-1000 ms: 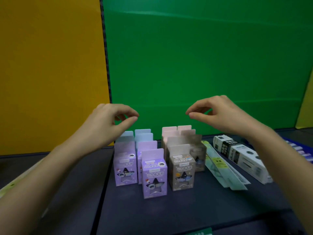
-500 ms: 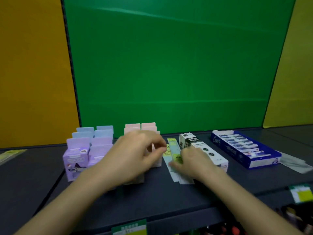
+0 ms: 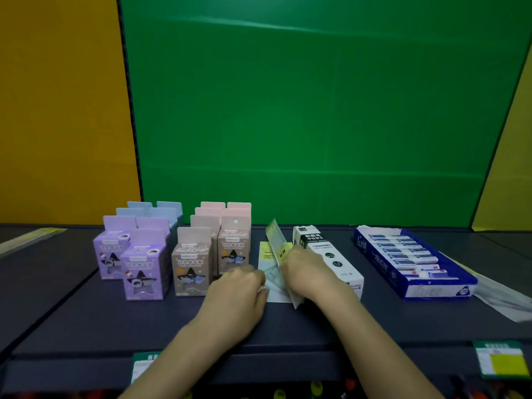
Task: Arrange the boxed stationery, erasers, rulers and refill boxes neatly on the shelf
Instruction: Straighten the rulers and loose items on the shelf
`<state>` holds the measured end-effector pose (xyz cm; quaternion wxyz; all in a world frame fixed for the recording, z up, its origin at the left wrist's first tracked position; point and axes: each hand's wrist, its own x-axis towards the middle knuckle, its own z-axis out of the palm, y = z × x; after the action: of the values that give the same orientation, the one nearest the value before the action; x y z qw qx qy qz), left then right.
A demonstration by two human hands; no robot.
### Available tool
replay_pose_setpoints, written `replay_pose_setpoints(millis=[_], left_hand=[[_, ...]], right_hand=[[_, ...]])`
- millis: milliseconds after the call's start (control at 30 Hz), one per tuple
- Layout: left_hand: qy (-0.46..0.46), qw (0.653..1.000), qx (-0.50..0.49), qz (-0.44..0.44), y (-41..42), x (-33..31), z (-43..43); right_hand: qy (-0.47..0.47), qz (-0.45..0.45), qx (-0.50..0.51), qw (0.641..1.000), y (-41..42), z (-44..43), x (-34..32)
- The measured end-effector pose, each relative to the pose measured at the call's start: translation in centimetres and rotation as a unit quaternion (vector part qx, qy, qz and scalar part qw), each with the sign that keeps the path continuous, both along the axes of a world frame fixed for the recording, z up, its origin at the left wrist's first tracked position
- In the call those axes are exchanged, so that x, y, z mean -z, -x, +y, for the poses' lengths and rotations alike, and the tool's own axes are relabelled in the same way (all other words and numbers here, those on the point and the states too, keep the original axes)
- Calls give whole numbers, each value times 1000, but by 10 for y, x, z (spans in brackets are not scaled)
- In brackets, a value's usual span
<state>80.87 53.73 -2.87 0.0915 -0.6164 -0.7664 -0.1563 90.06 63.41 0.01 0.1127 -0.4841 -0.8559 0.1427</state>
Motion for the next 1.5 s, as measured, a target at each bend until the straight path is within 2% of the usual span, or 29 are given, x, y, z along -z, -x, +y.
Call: replay_pose_setpoints(millis=[133, 267, 467, 567, 633, 833, 1000, 1133, 1267, 1500], left_hand=[[8, 1000, -5, -1, -19, 4, 20], [82, 994, 20, -64, -26, 10, 39], [-54, 986, 9, -155, -27, 13, 21], [-6, 992, -81, -93, -27, 12, 16], [25, 990, -105, -89, -31, 8, 16], [82, 957, -104, -256, -32, -15, 22], [115, 938, -112, -308, -27, -22, 27], [58, 928, -101, -355, -28, -19, 25], [-22, 903, -52, -425, -33, -16, 19], [-133, 877, 32, -460, -44, -21, -10]], right_hand=[[-55, 74, -16, 996, -35, -7, -11], [-72, 141, -36, 987, -66, -6, -19], [-55, 183, -43, 981, -94, 3, -15], [-49, 191, -43, 979, -101, 6, -10], [-46, 193, -43, 979, -103, 7, -8], [-29, 208, -46, 977, -105, 7, -3], [-25, 220, -46, 974, -110, 10, -2], [-13, 221, -38, 974, -113, 14, -3], [6, 237, -42, 971, -116, 15, -1], [28, 312, -52, 948, -115, 0, -6]])
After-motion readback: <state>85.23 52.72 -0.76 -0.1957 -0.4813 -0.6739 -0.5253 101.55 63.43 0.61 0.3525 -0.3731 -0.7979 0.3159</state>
